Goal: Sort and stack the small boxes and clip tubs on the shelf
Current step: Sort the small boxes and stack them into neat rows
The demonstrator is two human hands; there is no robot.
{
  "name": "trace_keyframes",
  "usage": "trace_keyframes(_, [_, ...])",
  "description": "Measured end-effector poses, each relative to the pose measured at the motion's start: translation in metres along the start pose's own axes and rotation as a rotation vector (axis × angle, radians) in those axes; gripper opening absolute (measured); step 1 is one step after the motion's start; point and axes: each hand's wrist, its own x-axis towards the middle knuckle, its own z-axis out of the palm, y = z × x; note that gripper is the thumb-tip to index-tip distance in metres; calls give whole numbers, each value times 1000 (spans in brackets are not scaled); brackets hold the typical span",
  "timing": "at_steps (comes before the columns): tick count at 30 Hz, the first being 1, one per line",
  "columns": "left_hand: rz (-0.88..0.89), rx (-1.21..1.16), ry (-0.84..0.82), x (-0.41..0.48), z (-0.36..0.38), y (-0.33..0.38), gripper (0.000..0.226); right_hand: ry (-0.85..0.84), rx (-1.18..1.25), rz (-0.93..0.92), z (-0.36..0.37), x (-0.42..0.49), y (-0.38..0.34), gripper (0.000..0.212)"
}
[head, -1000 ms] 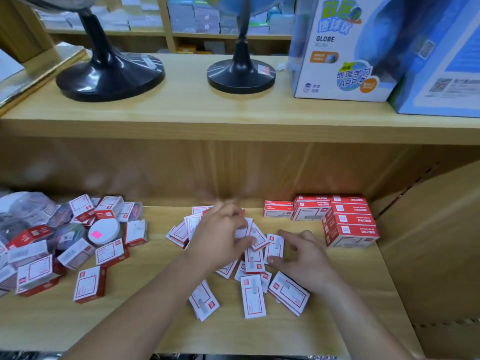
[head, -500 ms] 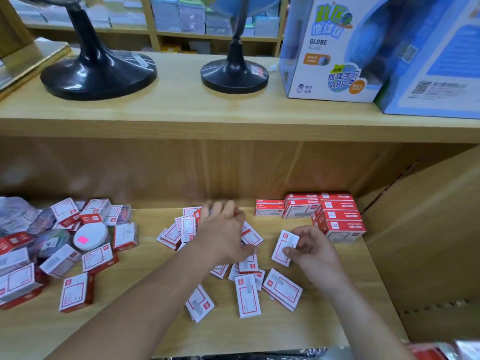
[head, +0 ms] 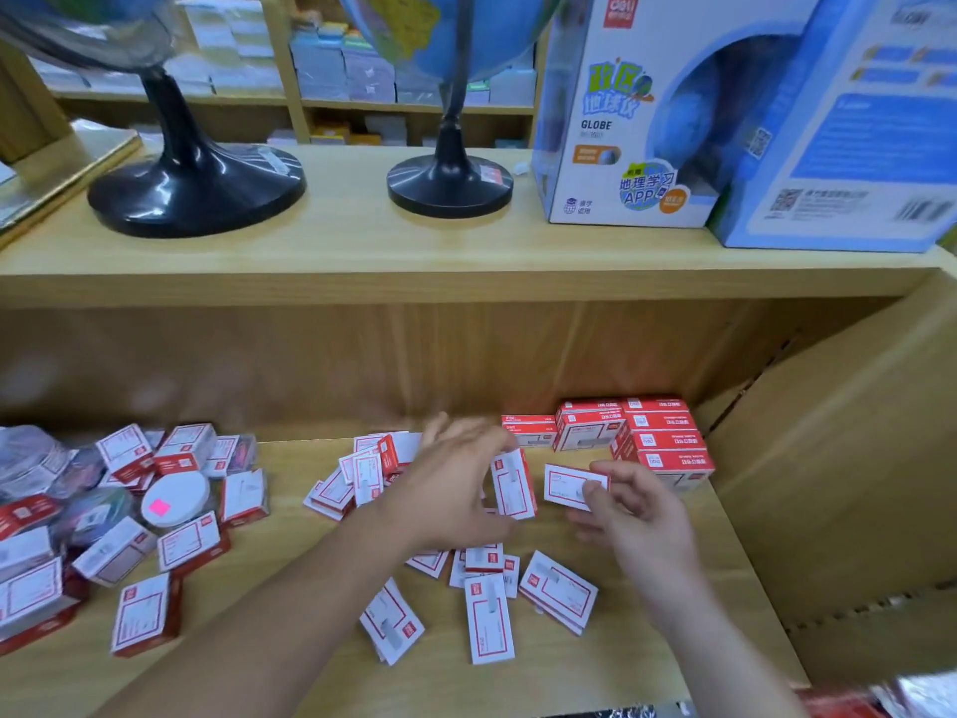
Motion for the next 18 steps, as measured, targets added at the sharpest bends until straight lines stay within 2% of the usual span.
trace_keyframes(3, [-37, -253, 23, -11, -2, 7, 60, -32, 49, 18, 0, -2, -3, 16])
trace_keyframes(11, [-108, -512, 78, -29, 7, 7, 75, -127, 115, 85, 12, -13, -10, 18])
trace_keyframes(15, [-189, -631, 39, -36, 10, 7, 80, -148, 84, 77, 12, -13, -11, 20])
trace_keyframes(18, [-120, -621, 41, -37, 12, 9, 79, -180, 63, 79, 12, -11, -12, 22])
